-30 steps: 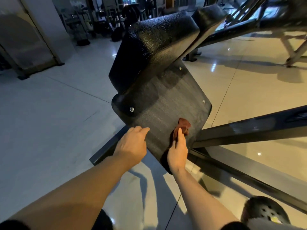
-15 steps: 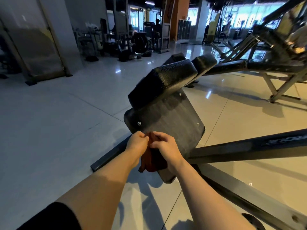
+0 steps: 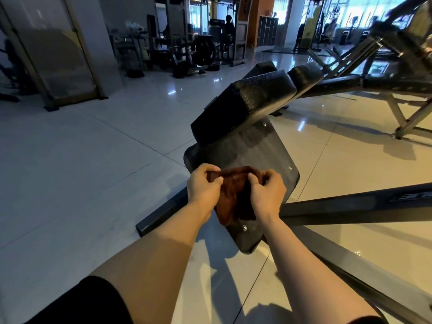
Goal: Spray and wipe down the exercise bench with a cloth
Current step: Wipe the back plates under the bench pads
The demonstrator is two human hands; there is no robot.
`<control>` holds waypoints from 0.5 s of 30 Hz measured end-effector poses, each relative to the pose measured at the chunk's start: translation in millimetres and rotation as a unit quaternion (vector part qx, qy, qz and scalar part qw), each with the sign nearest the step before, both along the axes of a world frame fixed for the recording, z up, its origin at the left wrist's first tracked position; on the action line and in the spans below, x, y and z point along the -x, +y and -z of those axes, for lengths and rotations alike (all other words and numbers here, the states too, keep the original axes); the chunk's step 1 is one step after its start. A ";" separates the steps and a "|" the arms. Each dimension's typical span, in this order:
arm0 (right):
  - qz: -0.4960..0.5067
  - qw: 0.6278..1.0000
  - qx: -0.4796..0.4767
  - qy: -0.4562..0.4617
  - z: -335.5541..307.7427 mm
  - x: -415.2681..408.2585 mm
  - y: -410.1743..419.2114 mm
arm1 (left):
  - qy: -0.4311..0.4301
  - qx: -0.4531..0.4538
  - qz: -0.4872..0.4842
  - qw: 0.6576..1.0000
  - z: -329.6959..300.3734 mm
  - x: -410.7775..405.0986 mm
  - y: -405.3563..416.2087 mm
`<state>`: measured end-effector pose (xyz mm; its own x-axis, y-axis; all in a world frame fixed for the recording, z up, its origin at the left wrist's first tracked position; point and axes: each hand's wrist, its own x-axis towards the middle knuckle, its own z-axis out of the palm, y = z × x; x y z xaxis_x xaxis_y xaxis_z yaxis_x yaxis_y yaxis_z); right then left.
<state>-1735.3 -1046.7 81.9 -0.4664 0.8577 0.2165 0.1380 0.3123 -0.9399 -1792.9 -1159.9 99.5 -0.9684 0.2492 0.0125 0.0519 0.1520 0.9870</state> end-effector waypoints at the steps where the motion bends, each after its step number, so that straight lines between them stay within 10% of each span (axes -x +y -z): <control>1: -0.024 1.000 0.000 0.004 3.9 4.2 1.9 | 0.023 0.034 -0.012 0.999 4.3 4.3 1.3; 6: -0.199 0.959 0.081 -0.185 43.9 39.9 -5.4 | 0.189 0.389 0.035 0.901 24.4 14.7 -12.6; 15: -0.125 0.970 -0.122 -0.168 59.5 110.5 -41.8 | 0.353 0.426 0.047 0.832 16.3 35.3 -22.4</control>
